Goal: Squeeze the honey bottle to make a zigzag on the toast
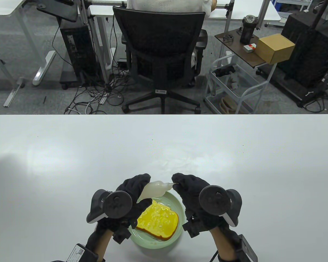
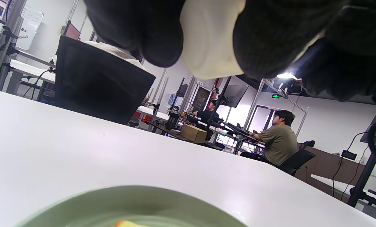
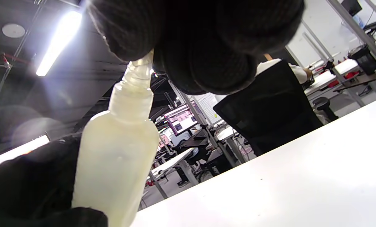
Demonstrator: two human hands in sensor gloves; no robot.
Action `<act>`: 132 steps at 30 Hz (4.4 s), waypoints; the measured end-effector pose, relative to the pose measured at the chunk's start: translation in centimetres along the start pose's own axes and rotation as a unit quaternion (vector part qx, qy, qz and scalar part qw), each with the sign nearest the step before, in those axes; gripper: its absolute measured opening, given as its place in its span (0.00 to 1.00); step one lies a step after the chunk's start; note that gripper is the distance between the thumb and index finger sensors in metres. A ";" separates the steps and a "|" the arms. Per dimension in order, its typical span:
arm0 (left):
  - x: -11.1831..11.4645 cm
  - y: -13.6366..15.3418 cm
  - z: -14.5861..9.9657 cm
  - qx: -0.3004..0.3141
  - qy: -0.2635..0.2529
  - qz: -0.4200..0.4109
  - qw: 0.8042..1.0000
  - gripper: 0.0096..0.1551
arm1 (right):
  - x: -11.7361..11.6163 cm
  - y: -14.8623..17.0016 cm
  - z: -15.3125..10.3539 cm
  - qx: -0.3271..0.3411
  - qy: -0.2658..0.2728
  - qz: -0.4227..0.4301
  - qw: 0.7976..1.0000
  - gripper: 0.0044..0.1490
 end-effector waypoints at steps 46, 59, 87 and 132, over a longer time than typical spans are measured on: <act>-0.5 -0.3 -0.3 0.013 -0.024 0.011 1.000 0.49 | 0.7 0.1 -0.5 0.001 0.066 0.005 0.998 0.25; -0.8 -0.2 -0.4 0.014 -0.028 -0.005 1.000 0.49 | 1.0 -0.1 -0.3 0.029 0.044 0.052 0.997 0.25; -0.8 -0.4 -0.3 0.020 -0.011 -0.022 1.000 0.49 | 1.1 -0.5 -0.6 0.038 0.075 0.014 0.996 0.25; -1.3 -0.7 -0.5 0.024 -0.030 -0.017 0.999 0.48 | 1.3 0.8 -0.7 -0.018 0.112 0.061 0.992 0.29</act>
Point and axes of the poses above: the tracker on the back of each hand, its own y axis roughly to the little-finger side, its own z axis roughly from the wrist to the fingertips, x = y × z, the point moved 4 cm from there along z, roughly from the wrist to the fingertips, and after that the axes turned 2 degrees about x, right-handed, at the moved point
